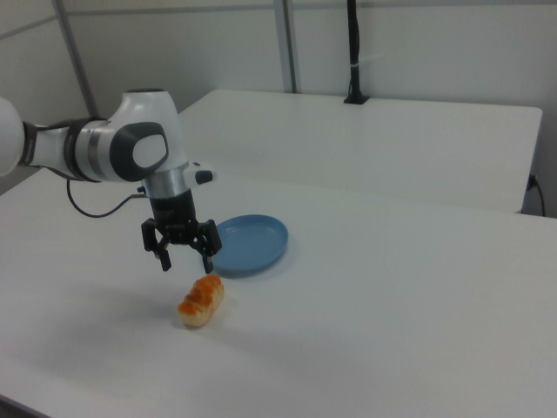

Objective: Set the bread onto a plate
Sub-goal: 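Lower the open gripper down around the bread roll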

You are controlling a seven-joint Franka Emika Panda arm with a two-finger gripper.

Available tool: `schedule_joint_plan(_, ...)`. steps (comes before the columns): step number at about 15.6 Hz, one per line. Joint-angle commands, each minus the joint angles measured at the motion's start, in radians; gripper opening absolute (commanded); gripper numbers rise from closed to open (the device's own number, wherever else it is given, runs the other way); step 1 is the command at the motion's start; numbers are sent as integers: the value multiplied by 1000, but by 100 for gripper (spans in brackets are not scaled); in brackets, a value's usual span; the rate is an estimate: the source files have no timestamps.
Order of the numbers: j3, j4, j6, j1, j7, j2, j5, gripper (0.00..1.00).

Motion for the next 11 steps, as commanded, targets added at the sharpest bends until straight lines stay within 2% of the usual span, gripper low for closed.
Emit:
schedule_joint_plan(1,-5,-68,86,8,-7,1,-39,100)
schedule_joint_plan(5,-5,-113,154,9,-4,29,-56,100)
schedule_joint_plan(11,-5,-113,229,8,4,95,-58,100)
